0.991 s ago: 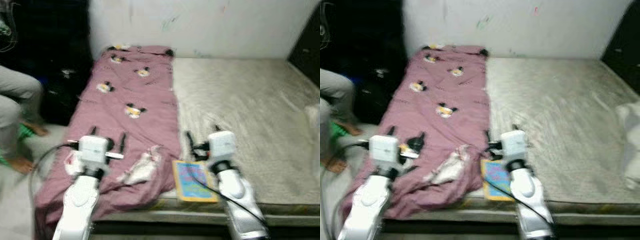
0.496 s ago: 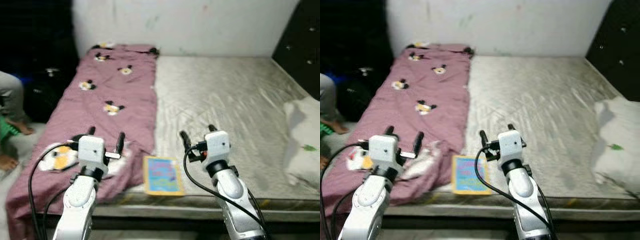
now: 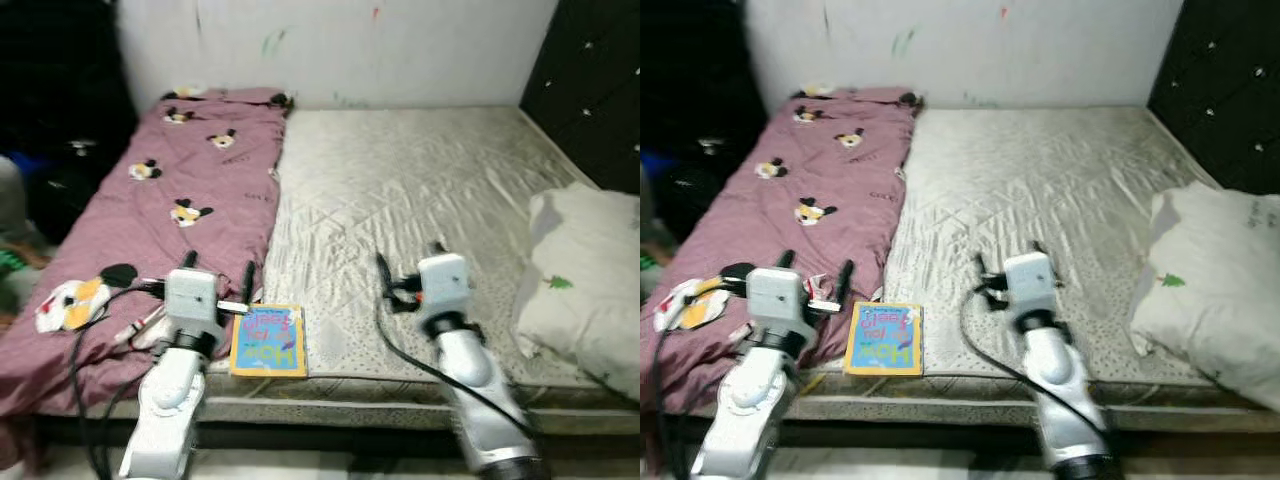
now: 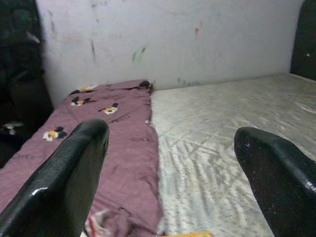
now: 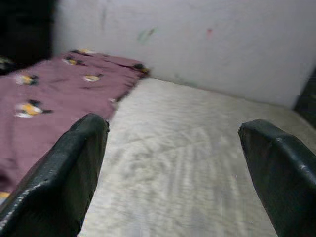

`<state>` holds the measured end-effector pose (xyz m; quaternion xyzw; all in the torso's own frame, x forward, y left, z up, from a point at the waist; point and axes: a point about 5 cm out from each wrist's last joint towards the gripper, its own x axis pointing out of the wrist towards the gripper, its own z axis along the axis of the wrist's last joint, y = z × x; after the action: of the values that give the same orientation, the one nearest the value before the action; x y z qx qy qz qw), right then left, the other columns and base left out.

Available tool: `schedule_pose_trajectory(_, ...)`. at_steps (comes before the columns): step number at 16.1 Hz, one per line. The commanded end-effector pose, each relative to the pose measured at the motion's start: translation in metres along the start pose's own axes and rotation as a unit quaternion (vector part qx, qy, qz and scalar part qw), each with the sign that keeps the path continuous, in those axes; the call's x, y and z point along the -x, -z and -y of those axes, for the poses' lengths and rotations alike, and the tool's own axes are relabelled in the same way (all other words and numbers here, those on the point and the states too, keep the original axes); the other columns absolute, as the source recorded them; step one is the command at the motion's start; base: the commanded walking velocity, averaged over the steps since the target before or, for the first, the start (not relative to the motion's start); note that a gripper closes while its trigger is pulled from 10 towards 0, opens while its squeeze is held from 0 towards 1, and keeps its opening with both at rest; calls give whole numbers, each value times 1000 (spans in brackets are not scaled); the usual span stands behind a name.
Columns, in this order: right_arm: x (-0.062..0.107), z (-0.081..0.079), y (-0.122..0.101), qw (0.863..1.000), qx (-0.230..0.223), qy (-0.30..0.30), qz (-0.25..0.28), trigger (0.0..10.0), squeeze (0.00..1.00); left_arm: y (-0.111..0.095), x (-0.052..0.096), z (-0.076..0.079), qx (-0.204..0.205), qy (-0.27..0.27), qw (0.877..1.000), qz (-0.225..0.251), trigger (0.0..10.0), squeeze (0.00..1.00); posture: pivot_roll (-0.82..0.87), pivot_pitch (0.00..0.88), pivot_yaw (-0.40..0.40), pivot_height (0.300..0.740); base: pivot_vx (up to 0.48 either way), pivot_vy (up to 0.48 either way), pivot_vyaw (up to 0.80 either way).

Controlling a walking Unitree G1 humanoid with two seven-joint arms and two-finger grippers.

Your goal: Clean up the room

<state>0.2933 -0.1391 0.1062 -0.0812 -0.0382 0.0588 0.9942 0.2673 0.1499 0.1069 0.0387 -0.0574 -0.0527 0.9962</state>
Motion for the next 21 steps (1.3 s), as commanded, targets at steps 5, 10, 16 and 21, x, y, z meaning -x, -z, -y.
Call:
schedule_pose_trajectory(5,-11,-11,-1,1000,-3,7,3,10000,0,0,-10,-8,-20,-42,999,13,10000,0,-32,0,57,740,0,0,0)
schedule_pose_trajectory(10,-19,-16,-9,999,-18,-3,33,10000,0,-6,-21,-6,-23,-16,999,28,10000,0,-33,0,63,740,0,0,0)
schedule_pose_trajectory(16,-10,-13,4,1000,-14,5,14,10000,0,7,-9,7,4,1,1000,-2,10000,0,-16,0,36,740,0,0,215)
schedule_pose_trajectory(21,-11,-14,-2,998,-36,29,31,10000,0,4,-13,10,3,13,1000,2,10000,0,-41,0,88,740,0,0,0)
